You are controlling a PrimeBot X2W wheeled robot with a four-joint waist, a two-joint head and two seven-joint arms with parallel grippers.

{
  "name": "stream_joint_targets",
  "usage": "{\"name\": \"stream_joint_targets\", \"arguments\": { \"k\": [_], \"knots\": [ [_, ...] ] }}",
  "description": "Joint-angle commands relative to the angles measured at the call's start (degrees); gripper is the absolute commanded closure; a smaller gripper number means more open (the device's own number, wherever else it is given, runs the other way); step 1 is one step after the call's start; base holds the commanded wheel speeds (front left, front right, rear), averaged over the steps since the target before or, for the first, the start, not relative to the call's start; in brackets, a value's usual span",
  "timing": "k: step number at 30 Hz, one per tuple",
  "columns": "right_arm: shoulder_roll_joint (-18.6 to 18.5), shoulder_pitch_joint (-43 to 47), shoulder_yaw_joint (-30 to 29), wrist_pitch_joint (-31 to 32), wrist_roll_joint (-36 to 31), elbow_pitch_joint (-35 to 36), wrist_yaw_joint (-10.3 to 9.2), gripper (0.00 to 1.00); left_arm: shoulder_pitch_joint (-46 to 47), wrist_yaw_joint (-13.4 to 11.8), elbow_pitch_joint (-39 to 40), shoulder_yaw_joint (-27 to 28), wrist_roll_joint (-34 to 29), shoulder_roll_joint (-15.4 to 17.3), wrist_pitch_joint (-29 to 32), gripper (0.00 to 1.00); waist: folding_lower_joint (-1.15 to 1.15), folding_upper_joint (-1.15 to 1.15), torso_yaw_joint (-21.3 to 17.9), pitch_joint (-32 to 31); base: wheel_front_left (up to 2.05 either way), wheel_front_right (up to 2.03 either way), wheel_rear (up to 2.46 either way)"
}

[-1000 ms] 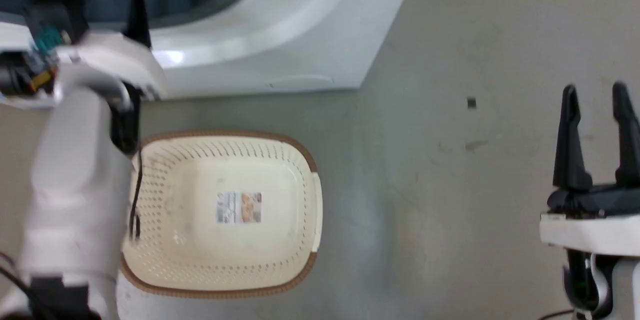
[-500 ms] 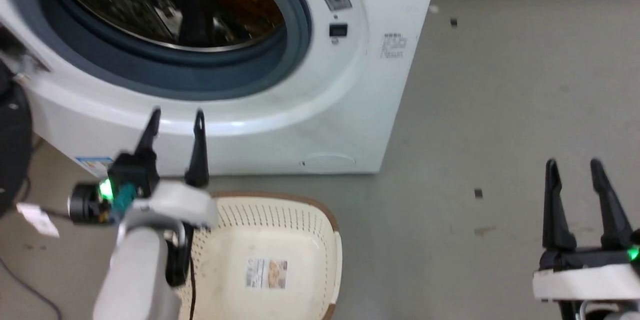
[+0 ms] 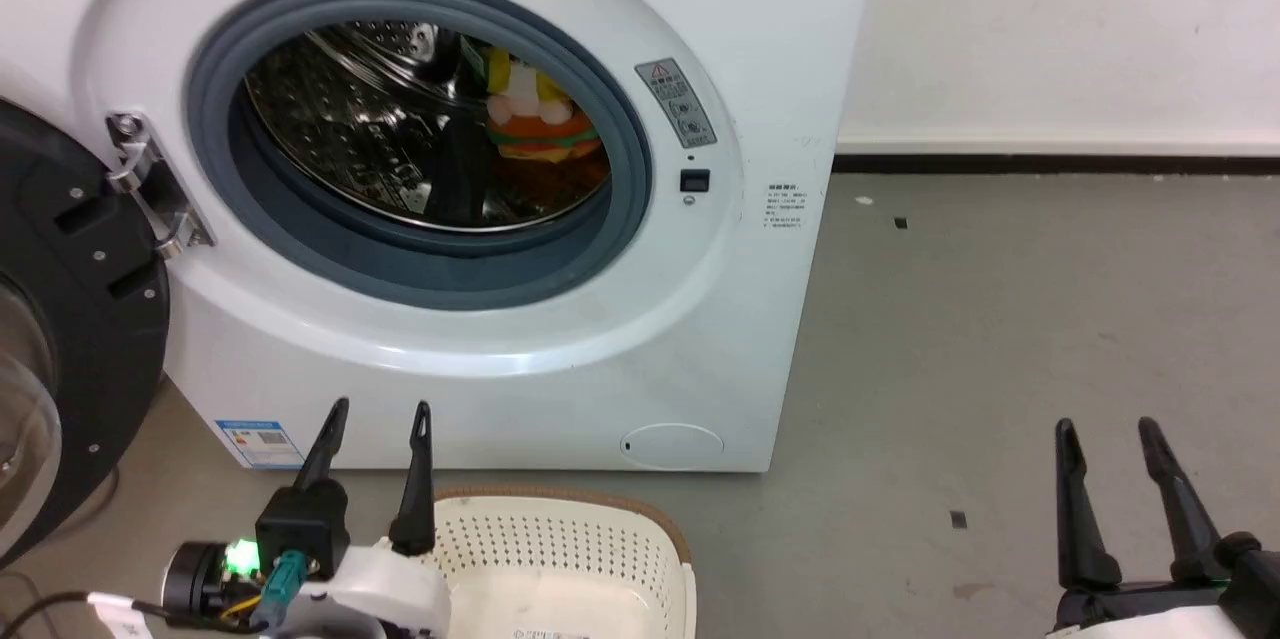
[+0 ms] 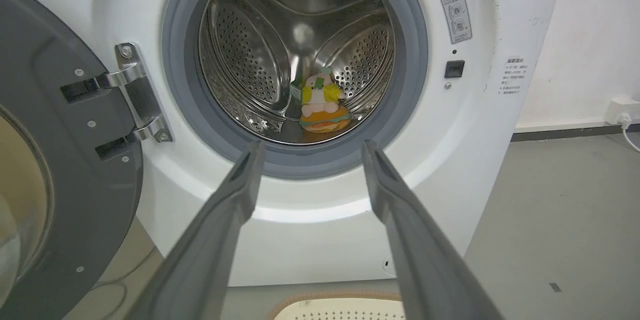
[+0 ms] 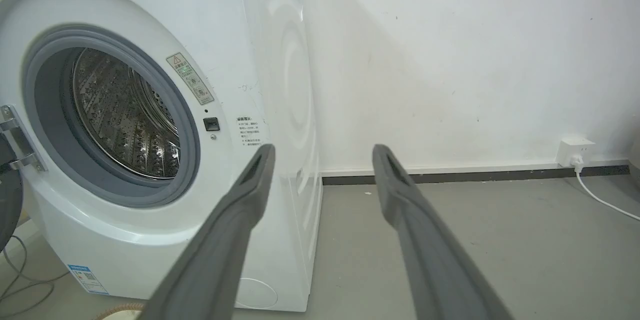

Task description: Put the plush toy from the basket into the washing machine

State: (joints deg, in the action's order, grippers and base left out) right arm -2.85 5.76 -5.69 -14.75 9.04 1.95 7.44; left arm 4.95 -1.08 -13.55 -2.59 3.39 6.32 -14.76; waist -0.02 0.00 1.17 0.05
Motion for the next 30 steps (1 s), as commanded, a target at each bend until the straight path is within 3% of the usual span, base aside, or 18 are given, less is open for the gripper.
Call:
{"name": "stream_joint_targets", "arguments": {
  "k": [1,13,14,30],
  "knots": [
    [-0.03,1.01,0.46,-0.25,-0.21,-0.26,0.05,0.0,-1.46,-0.35,0.63,0.19,-0.56,-0.11,-0.24,0.0,0.02,0.0,0.22,-0.97,0.0,0.0,0.0],
    [-0.03,1.75,1.06,-0.25,-0.89,-0.57,0.05,0.0,-3.5,-0.2,0.17,0.04,-1.61,-0.58,-0.24,0.0,0.02,0.0,0.41,-2.11,0.0,0.0,0.0],
    [0.0,0.87,1.0,0.0,-0.51,-0.35,0.0,1.0,-2.74,-0.2,0.21,-0.04,-1.29,-0.39,0.0,1.0,0.02,0.0,0.4,-2.12,0.0,0.0,0.0],
    [0.0,0.19,1.4,1.45,-1.31,-0.51,0.0,1.0,-2.95,-0.07,1.48,0.09,-1.47,-0.67,1.52,1.0,0.02,0.0,0.23,-1.91,0.0,0.0,0.0]
  ]
}}
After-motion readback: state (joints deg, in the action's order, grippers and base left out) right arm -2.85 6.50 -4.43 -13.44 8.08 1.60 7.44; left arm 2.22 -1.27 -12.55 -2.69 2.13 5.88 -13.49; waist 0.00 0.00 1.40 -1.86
